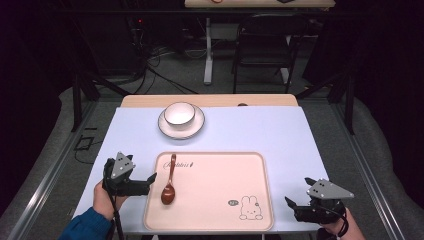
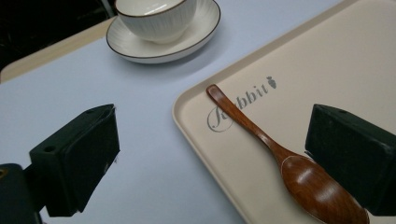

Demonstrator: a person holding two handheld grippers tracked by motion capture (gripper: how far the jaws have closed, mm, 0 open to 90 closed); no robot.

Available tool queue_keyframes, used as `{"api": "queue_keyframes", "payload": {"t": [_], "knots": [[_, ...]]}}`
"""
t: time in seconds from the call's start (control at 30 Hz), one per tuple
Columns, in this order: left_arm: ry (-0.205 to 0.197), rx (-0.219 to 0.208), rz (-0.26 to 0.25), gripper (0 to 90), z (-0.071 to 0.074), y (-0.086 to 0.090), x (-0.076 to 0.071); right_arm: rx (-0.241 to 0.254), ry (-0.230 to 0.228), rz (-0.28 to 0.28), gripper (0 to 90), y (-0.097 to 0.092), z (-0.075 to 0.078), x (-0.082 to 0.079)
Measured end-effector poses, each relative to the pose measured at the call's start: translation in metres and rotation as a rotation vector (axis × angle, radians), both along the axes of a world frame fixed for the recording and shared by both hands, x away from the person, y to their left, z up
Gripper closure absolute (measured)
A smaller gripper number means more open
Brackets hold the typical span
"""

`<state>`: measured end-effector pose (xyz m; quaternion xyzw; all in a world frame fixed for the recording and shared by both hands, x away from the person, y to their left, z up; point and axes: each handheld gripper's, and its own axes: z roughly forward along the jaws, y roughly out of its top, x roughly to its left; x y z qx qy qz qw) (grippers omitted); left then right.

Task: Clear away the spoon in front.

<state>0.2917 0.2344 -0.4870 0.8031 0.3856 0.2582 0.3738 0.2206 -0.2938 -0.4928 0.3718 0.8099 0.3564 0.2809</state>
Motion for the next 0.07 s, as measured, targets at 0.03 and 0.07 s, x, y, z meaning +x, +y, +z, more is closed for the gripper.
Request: {"api": "queue_keyframes", "payload": {"t": [0.03, 0.07], "knots": [[0.011, 0.008, 0.001, 1.1, -0.0018, 0.0003, 0.0018, 0.000, 0.000, 0.000, 14.1, 0.0000, 0.0000, 0.0000], [0.011, 0.008, 0.001, 0.3, -0.0018, 0.0003, 0.0018, 0.000, 0.000, 0.000, 14.1, 0.0000, 0.0000, 0.0000]]}}
